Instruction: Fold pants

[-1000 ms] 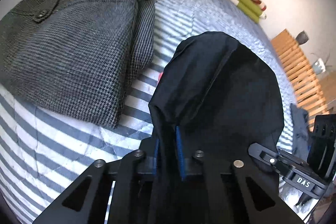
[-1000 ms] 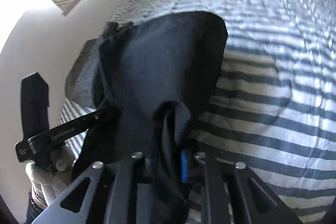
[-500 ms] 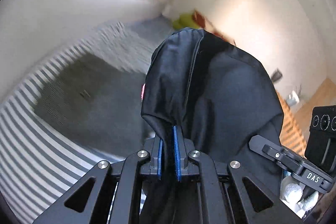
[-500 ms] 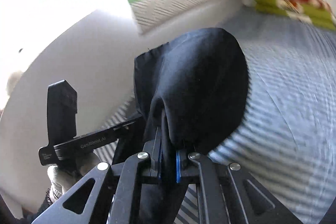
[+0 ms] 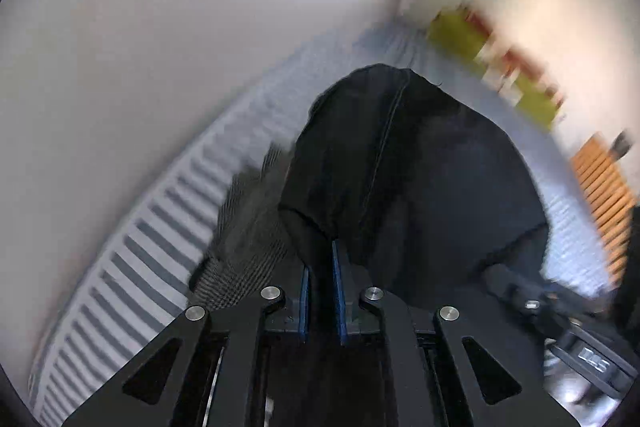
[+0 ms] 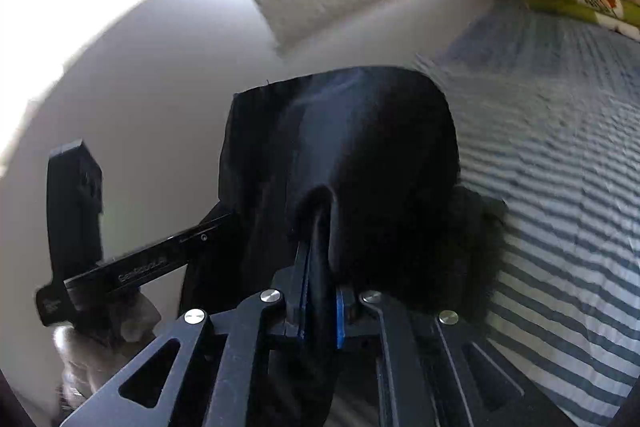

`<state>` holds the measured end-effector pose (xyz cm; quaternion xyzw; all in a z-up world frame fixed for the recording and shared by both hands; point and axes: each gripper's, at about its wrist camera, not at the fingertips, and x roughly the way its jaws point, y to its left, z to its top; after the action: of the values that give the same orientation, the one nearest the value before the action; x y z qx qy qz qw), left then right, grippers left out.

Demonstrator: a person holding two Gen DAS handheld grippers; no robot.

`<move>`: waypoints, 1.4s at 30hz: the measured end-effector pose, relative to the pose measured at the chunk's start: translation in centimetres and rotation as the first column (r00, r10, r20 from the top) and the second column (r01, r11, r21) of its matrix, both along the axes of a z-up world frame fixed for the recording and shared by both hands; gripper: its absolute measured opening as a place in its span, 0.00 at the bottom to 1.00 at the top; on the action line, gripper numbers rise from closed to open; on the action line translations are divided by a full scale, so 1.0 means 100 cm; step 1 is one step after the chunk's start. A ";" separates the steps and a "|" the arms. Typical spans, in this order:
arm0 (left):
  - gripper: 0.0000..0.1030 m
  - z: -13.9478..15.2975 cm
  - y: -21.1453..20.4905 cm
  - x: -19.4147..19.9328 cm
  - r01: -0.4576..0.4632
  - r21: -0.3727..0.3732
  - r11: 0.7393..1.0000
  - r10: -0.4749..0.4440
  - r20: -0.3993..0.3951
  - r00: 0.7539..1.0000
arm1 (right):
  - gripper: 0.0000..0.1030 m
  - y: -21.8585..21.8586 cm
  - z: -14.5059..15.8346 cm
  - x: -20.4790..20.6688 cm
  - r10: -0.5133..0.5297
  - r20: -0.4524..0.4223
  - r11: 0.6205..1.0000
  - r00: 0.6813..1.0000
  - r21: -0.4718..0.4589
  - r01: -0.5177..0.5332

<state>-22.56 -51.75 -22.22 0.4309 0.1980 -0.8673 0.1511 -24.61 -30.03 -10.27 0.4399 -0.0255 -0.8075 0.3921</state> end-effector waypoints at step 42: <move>0.36 -0.039 0.127 0.004 0.392 -0.055 0.918 -0.393 -0.014 0.919 | 0.26 0.009 -0.025 -0.092 -0.226 -0.062 0.946 0.972 0.223 0.234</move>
<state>-22.20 -39.00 -26.09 0.4469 0.0873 -0.8901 -0.0172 -33.85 -29.14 -12.76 0.4615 0.0236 -0.8530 0.2426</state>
